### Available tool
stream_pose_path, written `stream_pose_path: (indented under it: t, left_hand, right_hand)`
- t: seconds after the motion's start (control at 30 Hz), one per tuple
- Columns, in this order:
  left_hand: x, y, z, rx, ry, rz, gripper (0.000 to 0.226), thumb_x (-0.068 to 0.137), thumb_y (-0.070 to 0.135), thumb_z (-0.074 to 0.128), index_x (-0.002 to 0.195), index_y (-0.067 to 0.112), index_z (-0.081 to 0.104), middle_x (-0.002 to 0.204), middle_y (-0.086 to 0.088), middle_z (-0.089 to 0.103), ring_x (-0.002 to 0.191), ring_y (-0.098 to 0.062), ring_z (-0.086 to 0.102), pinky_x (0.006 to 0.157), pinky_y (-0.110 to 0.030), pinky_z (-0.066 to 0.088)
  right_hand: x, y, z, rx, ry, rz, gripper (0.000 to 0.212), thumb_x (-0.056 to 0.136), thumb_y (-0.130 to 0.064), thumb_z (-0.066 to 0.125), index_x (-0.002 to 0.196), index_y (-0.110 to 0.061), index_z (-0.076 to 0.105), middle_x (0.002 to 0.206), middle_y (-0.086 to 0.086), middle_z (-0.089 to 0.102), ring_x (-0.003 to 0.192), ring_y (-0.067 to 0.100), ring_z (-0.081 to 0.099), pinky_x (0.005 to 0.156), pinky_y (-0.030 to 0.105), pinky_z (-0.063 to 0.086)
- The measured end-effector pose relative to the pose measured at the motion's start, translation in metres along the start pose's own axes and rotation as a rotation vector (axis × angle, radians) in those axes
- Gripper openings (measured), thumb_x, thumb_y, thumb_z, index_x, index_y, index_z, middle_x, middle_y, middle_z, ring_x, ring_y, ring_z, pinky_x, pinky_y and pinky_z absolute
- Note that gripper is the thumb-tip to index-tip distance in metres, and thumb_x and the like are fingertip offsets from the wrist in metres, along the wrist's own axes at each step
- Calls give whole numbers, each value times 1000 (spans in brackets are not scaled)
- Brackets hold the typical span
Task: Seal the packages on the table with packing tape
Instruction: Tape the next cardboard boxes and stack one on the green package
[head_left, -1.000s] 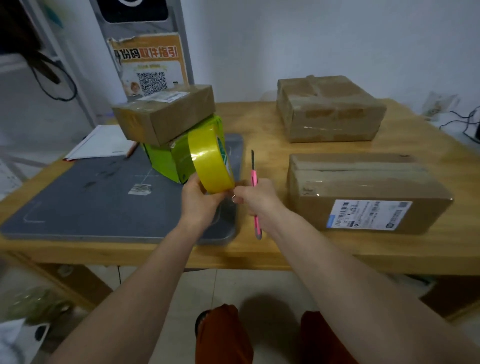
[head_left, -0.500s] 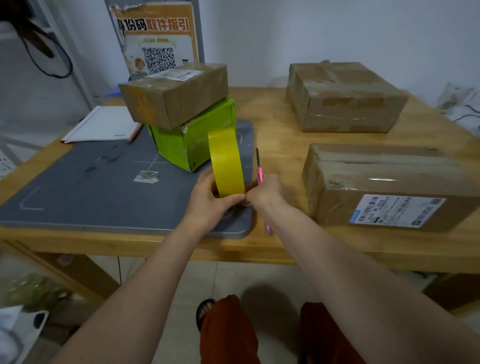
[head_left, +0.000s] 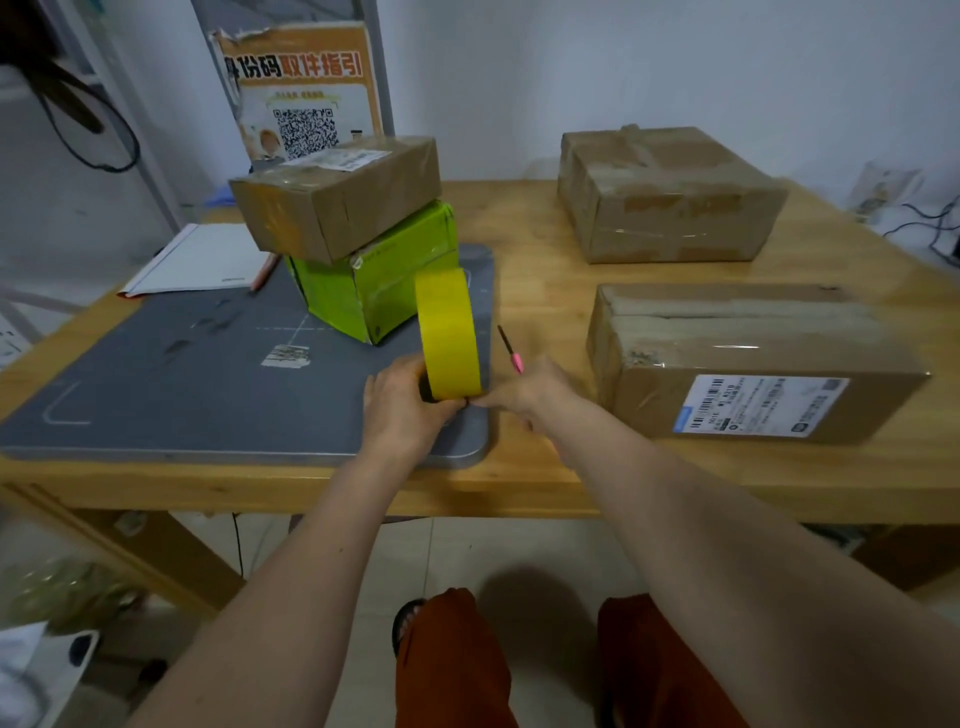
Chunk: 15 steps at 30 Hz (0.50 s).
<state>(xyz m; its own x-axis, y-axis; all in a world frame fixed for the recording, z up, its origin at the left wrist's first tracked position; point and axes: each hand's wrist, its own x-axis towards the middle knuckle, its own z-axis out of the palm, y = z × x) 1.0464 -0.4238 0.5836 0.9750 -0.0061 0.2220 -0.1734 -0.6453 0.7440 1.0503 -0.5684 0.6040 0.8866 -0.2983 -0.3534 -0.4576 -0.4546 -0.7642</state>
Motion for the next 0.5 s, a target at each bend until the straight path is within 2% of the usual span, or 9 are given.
stream_pose_path:
  t: [0.03,0.13,0.2,0.27,0.3,0.33,0.37,0.43,0.5]
  left_hand:
    - [0,1,1,6,-9,-6,39,74,19,84,106,15,62,110,-15,67,107,-37,59,95,-53,45]
    - [-4,7,-2,14,-91,-32,37,79,6,75,114,10,62,114,-18,66,110,-37,59,92,-44,48]
    - [-13,13,-6,-112,-90,-49,49,80,-5,67,126,10,56,123,-15,62,117,-32,56,90,-34,46]
    - [-31,26,-11,-206,186,22,66,78,-10,59,139,8,44,139,-14,48,131,-27,44,103,-19,36]
    - [-41,39,-13,-183,363,158,66,76,-9,54,139,6,43,142,-16,43,134,-26,39,106,-11,29]
    - [-48,54,-11,-145,477,328,64,73,-7,51,136,2,46,140,-18,43,134,-26,39,108,-10,26]
    - [-51,70,-6,-121,482,502,60,72,-3,51,132,0,50,136,-19,46,132,-25,41,110,-15,29]
    - [-49,104,9,-51,225,692,58,75,10,58,132,2,53,138,-15,48,133,-24,41,112,-30,33]
    - [-37,133,30,105,-159,585,83,78,43,66,148,8,37,156,-8,31,145,-20,23,120,-35,21]
  right_hand:
    - [-3,3,1,55,-33,19,72,71,-28,87,125,-5,46,103,12,58,102,27,58,84,36,52]
    - [-11,5,-3,33,-32,-22,34,83,-18,72,103,-6,47,81,8,52,75,21,55,59,30,46]
    - [-21,2,-17,46,-20,-86,18,86,-15,64,86,-7,48,71,8,53,55,18,50,42,23,37]
    - [-32,1,-38,125,-5,-162,12,87,-15,60,82,-10,50,71,9,54,53,19,49,39,23,33]
    - [-38,0,-51,146,26,-204,8,89,-16,58,85,-11,53,74,9,55,58,19,52,41,25,35]
    - [-43,1,-64,169,64,-243,6,91,-16,56,87,-12,54,78,8,57,62,19,53,44,26,37]
    - [-48,2,-78,198,107,-278,5,92,-16,55,88,-14,55,79,8,57,64,19,54,46,27,38]
    - [-54,6,-106,239,207,-329,10,92,-15,55,82,-17,54,79,8,56,66,23,55,53,32,42]
    - [-56,14,-136,180,329,-347,11,92,-17,55,82,-17,54,83,7,56,77,27,57,66,39,48]
